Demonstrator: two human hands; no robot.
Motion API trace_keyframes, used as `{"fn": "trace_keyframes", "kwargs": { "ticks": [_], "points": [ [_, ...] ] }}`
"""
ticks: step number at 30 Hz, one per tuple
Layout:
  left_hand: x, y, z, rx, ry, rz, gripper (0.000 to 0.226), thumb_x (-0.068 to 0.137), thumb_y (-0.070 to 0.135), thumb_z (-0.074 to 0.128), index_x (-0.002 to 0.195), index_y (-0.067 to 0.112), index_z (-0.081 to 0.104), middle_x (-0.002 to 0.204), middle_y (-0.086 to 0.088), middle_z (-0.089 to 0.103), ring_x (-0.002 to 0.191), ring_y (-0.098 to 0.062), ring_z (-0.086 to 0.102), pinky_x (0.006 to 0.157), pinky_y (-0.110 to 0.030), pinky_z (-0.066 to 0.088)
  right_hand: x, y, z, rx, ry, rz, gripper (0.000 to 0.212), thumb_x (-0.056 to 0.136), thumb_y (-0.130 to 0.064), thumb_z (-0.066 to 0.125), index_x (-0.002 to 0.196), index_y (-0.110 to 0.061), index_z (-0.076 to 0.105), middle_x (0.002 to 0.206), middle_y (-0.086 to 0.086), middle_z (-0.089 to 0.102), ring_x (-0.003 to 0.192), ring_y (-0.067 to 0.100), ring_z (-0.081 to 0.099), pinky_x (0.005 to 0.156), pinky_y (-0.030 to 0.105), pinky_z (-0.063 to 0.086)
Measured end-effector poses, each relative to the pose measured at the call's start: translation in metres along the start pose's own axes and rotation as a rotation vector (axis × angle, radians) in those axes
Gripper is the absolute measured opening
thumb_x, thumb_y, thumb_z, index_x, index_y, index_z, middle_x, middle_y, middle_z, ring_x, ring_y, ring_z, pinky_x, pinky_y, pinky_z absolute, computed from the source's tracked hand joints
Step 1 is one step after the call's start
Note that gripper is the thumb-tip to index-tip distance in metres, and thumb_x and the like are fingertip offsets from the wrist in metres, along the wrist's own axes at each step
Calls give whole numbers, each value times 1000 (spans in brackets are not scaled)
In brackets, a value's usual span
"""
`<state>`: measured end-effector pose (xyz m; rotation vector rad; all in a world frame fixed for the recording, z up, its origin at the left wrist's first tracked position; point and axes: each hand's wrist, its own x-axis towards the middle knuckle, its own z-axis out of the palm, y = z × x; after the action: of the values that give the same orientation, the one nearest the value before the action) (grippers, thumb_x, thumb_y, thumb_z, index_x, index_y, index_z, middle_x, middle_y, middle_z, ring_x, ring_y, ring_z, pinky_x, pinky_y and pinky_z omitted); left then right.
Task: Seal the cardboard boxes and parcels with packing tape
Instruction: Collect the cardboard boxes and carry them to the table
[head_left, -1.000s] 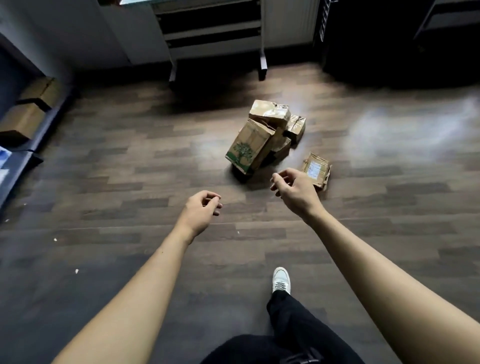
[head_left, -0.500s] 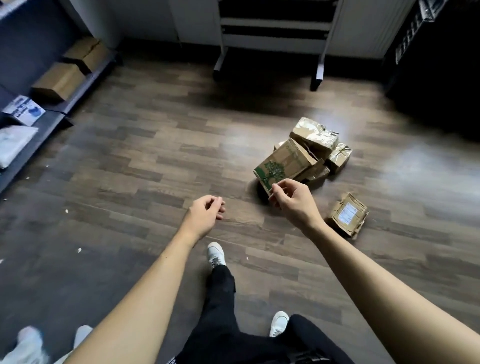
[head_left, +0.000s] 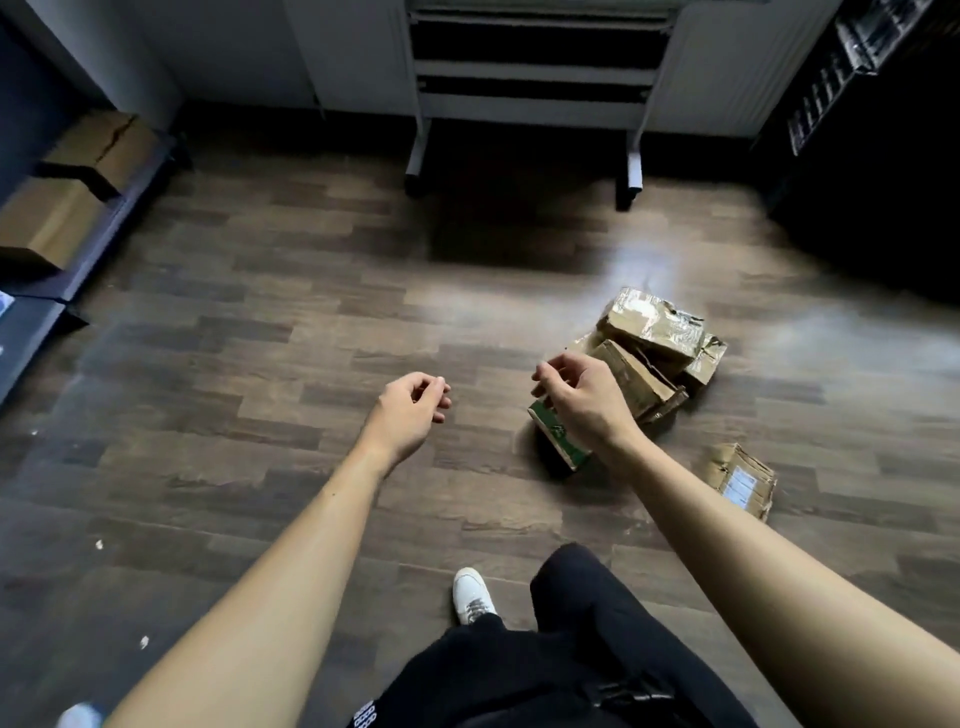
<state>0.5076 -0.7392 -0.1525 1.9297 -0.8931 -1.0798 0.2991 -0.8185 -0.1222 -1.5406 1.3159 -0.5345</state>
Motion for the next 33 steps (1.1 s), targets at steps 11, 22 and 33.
{"fn": "trace_keyframes", "kwargs": {
  "ticks": [11,22,33],
  "points": [
    [200,76,-43,69,-26,45,21,102,21,51,101,6,66,85,-2,69,67,-13,63,60,-11,46,211,-42,25,87,73,-1,23,101,-23,56,83,-11,65,74,2,72,65,14,65,68,36,55],
    [390,177,-47,159,-81,29,19,101,26,52,101,13,66,88,1,71,71,-13,66,78,-28,53,414,-99,-3,159,129,-5,23,99,-28,57,79,-21,66,73,-1,71,69,15,66,73,41,57],
    [588,248,7,349,-412,172,17,101,35,51,105,25,64,94,7,71,76,-8,69,79,-31,53,551,-94,-35,239,436,181,23,93,-33,58,74,-22,66,67,-8,70,69,16,67,78,46,58]
  ]
}}
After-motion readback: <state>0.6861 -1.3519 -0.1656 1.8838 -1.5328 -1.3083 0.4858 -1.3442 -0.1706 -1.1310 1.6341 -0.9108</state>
